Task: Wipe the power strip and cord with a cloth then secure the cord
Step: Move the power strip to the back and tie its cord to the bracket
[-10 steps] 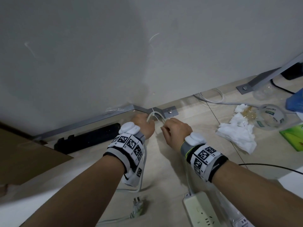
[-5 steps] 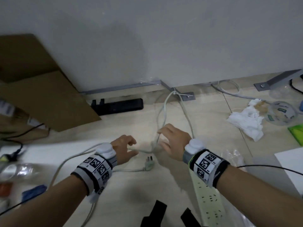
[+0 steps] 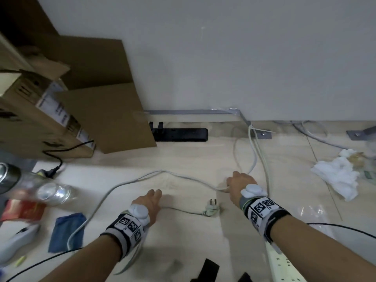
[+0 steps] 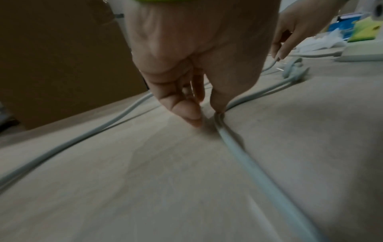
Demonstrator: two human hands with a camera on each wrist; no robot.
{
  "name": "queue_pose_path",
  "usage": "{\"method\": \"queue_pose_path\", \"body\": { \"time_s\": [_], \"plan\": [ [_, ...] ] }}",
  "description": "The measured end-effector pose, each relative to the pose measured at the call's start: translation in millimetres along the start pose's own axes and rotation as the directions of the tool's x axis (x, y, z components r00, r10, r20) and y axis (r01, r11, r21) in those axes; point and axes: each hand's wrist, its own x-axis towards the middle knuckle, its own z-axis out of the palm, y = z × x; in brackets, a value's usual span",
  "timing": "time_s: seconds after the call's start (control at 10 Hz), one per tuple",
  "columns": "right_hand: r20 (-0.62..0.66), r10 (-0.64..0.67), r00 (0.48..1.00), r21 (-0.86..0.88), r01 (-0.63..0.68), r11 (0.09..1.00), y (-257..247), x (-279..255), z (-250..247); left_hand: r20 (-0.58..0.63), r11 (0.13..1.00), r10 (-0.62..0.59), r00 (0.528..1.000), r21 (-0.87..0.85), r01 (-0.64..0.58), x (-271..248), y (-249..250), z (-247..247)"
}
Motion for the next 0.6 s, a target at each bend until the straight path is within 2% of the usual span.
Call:
{"method": "queue_pose_path", "body": {
  "time_s": [0.1, 0.2, 0.3, 0.4, 0.5, 0.6],
  "plan": [
    [-0.029, 0.116, 0.993, 0.217, -0.107, 0.970, 0, 9, -5, 0.076, 0.986, 0.003, 0.997, 0.163, -0.016, 17, 3, -18],
    [-0.087, 0.196, 0.977, 0.316, -0.160, 0.935, -2, 15, -8, 0.017, 0.984, 0.002, 1.000, 0.177, -0.005, 37, 5, -43],
    [-0.084, 0.244, 0.966, 0.369, -0.197, 0.908, 0, 24, -9, -0.119, 0.988, -0.027, 0.993, 0.146, 0.044, 60, -4, -81],
    [-0.043, 0.248, 0.968, 0.406, -0.210, 0.889, 4, 30, -8, -0.164, 0.993, -0.070, 0.984, 0.086, 0.085, 75, -17, -108],
    [-0.070, 0.253, 0.965, 0.490, -0.187, 0.851, 3, 28, -3, -0.144, 0.998, -0.066, 0.987, 0.015, 0.068, 85, -29, -114],
    [-0.135, 0.234, 0.963, 0.505, -0.136, 0.852, 6, 23, 0, -0.127, 0.999, -0.048, 0.991, 0.014, 0.050, 79, -29, -103]
  ]
}}
